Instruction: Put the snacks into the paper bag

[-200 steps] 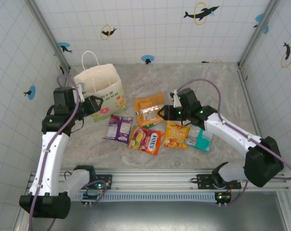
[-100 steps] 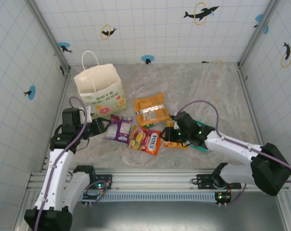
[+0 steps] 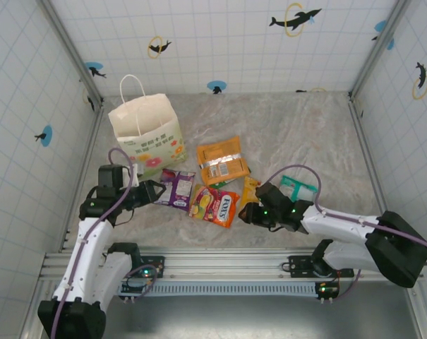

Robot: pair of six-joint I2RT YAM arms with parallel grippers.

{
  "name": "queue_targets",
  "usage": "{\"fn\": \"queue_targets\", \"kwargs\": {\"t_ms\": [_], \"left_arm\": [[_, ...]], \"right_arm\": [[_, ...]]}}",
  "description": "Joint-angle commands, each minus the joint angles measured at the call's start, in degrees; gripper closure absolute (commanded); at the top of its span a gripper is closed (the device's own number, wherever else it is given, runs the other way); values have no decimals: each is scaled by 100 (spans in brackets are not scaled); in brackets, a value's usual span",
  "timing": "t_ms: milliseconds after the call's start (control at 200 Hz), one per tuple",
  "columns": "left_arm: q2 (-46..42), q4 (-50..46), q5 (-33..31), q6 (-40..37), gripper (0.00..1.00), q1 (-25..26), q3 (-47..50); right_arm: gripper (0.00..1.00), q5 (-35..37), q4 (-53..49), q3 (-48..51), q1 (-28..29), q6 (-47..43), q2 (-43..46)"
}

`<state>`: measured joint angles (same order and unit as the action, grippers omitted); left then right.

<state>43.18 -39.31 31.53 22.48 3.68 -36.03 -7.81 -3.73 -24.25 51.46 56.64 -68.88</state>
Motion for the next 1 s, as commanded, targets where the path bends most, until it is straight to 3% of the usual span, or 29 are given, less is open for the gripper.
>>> {"fn": "queue_targets", "kwargs": {"t_ms": [0,375,996], "left_arm": [[14,47,32,-23,49,45,1],[137,81,38,-54,49,89,-53],[182,108,58,-72,49,115,-64]], "right_arm": [[42,13,558,131,40,197,-215],[43,-280,1458,30,48,212,-874],[55,-608,2691,-106,115,365,-1844]]}}
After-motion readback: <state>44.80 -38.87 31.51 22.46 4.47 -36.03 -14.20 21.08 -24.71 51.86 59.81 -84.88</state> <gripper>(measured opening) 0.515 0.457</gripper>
